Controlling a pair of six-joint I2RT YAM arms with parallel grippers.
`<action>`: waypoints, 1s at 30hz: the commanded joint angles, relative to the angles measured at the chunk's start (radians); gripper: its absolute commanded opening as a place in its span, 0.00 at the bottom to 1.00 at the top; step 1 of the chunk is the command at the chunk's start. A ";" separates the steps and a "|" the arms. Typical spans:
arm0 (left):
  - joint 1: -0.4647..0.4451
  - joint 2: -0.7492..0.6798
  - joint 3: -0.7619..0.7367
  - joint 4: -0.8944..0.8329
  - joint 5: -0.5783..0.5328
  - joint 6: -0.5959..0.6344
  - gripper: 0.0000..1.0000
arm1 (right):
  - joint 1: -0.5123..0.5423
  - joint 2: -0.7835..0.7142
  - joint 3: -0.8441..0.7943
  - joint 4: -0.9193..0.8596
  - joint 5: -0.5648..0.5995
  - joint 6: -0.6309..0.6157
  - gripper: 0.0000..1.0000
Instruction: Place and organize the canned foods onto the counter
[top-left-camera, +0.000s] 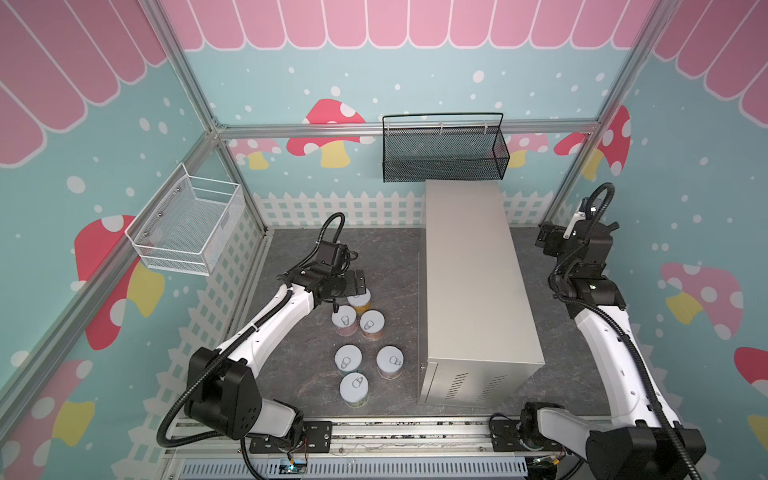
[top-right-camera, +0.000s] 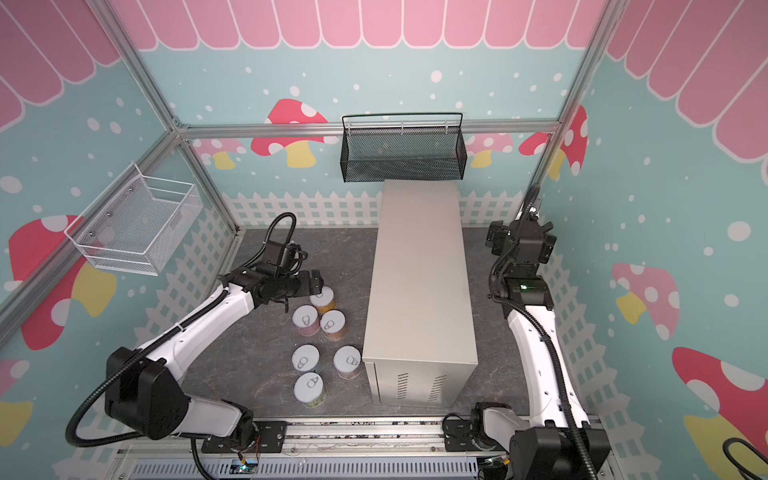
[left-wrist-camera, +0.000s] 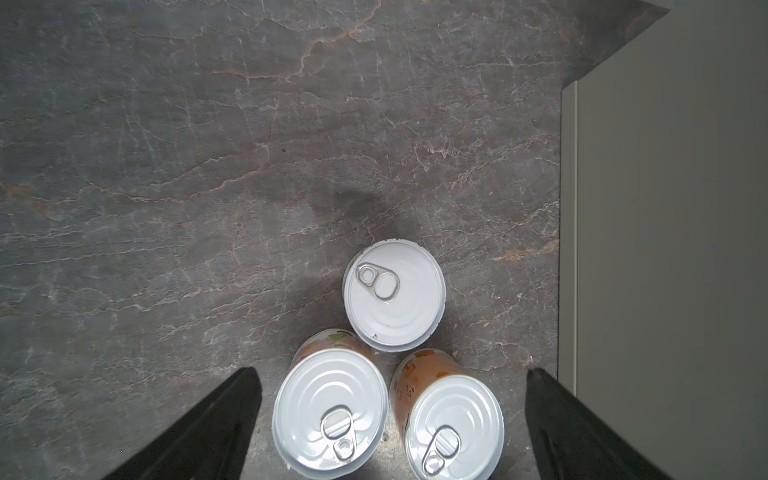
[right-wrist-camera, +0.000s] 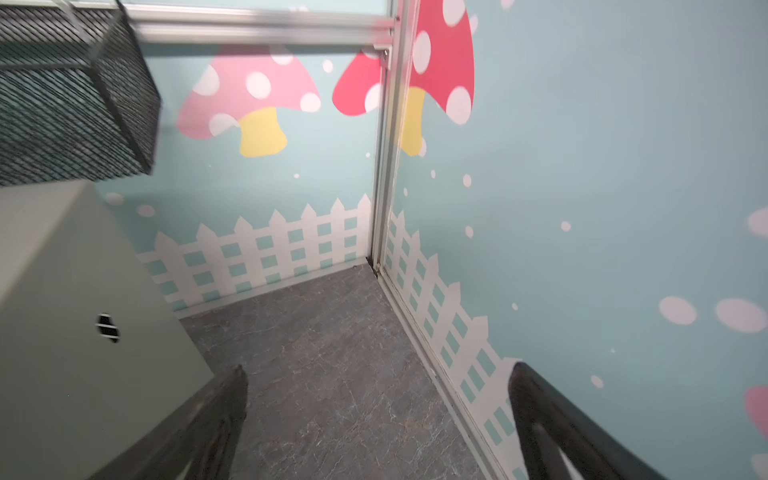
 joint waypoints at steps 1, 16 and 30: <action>-0.038 0.060 0.040 -0.015 -0.069 -0.041 1.00 | -0.004 -0.037 0.119 -0.198 -0.118 -0.040 0.99; -0.119 0.284 0.135 -0.014 -0.256 -0.065 1.00 | 0.251 0.060 0.568 -0.518 -0.870 -0.133 1.00; -0.113 0.374 0.173 -0.013 -0.209 -0.027 1.00 | 0.727 0.261 0.691 -0.687 -0.582 -0.211 1.00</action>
